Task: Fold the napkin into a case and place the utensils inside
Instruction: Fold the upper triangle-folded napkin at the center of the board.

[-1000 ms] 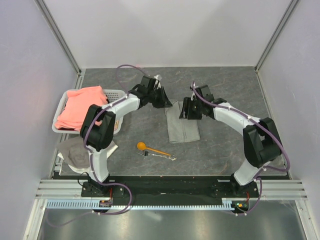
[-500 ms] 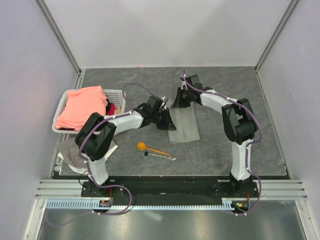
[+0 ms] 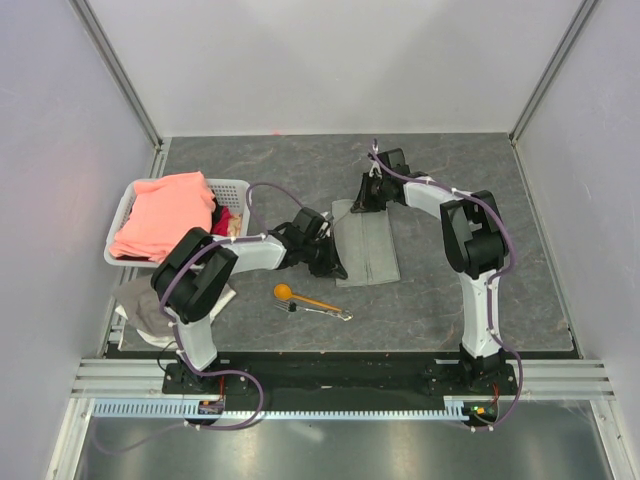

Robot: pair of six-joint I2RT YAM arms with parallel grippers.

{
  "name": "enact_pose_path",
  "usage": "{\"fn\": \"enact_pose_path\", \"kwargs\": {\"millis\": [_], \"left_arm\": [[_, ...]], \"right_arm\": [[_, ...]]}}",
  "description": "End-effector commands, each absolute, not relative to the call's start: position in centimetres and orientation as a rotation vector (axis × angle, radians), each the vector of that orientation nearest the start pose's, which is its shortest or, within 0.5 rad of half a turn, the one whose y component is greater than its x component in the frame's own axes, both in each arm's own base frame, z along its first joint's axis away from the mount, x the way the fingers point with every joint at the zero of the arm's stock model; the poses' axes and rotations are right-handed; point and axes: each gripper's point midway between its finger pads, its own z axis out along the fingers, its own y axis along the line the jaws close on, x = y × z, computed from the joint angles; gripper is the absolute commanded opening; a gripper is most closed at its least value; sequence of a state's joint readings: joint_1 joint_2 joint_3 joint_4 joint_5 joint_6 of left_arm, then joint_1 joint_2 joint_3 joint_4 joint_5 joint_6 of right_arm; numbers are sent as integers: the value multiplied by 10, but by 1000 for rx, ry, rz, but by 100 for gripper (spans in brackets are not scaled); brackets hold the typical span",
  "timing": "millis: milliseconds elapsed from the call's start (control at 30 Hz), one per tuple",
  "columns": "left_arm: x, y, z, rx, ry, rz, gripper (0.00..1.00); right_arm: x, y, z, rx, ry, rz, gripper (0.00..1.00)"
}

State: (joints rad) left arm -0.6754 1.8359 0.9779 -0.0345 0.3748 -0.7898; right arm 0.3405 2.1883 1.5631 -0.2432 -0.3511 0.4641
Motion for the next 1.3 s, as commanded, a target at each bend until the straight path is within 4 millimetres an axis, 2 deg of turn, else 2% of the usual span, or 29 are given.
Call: {"fn": "enact_pose_path", "kwargs": {"millis": [0,167,333,367,500,567,700,800,833,967,1033,1100,1167,1200,1233,1267], "left_arm": [[265,-330,26,2,2674,-1030,9],[258,-327,20,5,2691,-1023,8],[262,-330,43,25,2642,-1054,8],[263,-332,47,29,2637,-1058,9],[271,-343,65,42,2597,-1112,9],[271,-347,65,50,2601,-1127,9],[269,-354,61,58,2620,-1136,10],[265,-356,52,57,2642,-1125,9],[264,-356,49,58,2646,-1116,9],[261,-340,31,55,2686,-1000,9],[261,-336,30,87,2680,-971,9],[264,-333,36,109,2658,-934,9],[260,-332,47,190,2629,-854,12],[265,-329,52,199,2594,-790,14],[261,-334,69,247,2545,-785,19],[258,-333,76,261,2533,-766,23]], "right_arm": [[490,246,39,-73,2465,762,7],[498,237,36,-95,2455,747,10],[491,237,57,-91,2440,761,19],[490,235,68,-89,2425,757,22],[480,231,79,-87,2418,750,29],[475,229,81,-89,2421,745,30],[470,222,68,-81,2449,705,31],[477,222,55,-79,2463,702,30],[477,222,44,-76,2484,691,30],[484,219,31,-56,2501,666,30],[487,218,32,-56,2500,654,30],[488,221,42,-47,2492,676,29],[479,232,66,-57,2469,799,32],[474,234,72,-47,2468,825,37],[469,232,94,-24,2443,831,48],[464,227,100,0,2443,809,55]]}}
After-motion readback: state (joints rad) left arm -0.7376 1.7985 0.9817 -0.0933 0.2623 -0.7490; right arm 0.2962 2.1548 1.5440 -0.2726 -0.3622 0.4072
